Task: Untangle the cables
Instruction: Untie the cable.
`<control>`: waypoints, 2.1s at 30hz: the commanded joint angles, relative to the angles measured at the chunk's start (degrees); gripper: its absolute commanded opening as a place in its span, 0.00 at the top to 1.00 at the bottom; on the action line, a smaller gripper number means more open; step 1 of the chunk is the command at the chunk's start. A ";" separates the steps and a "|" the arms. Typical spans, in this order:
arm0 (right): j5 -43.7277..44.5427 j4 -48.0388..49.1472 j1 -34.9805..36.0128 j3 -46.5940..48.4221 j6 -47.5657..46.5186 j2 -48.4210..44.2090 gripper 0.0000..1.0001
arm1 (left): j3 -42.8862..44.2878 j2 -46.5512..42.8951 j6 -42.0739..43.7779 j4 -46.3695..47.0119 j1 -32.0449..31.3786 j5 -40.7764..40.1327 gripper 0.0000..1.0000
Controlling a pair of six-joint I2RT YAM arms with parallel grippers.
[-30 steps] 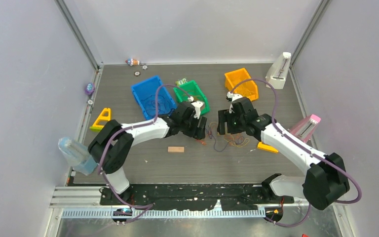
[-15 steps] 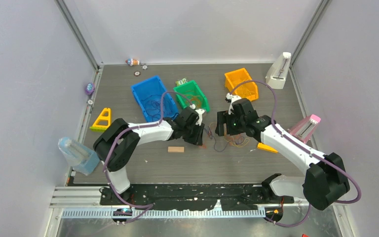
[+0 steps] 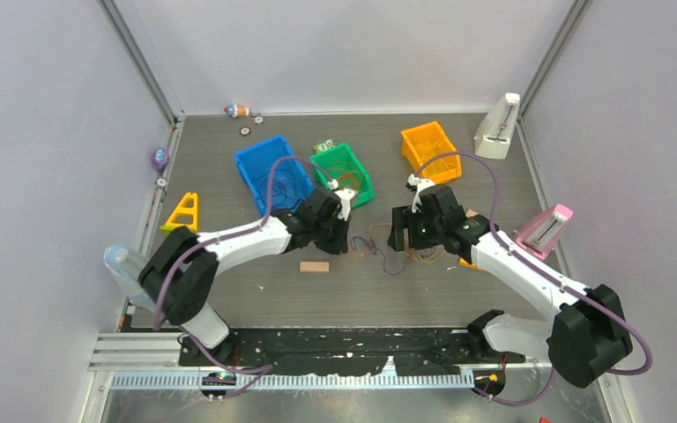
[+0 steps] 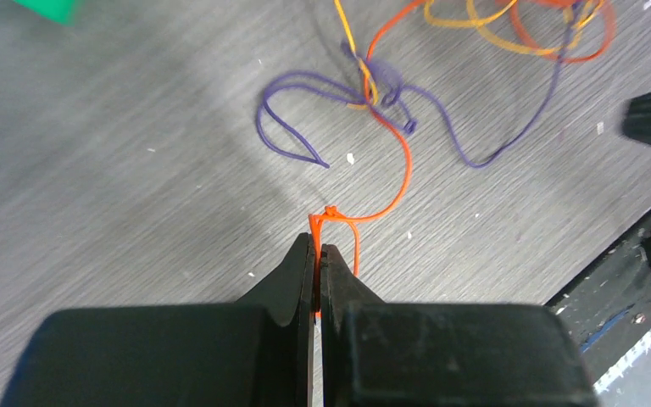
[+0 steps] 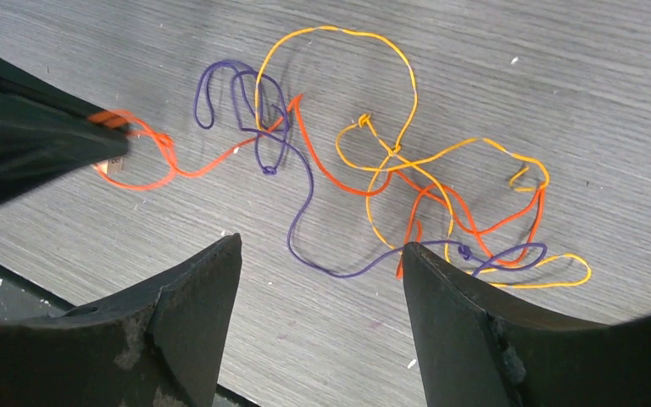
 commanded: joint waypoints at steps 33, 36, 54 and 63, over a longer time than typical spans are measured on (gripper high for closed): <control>15.06 12.86 -9.69 -2.19 25.23 9.86 0.10 | -14.89 -21.79 -2.53 0.86 3.33 2.30 1.00; 12.79 18.88 -8.94 -6.54 26.45 10.59 0.16 | -15.14 -23.30 -1.36 -0.53 3.33 1.59 1.00; 28.44 4.26 -7.08 -0.10 16.76 -0.27 0.94 | -20.21 -38.94 -4.17 -11.47 5.57 -17.27 1.00; 38.13 -3.80 -15.09 5.48 21.76 -6.59 0.87 | -20.67 -63.77 -7.92 -21.99 15.18 -26.94 1.00</control>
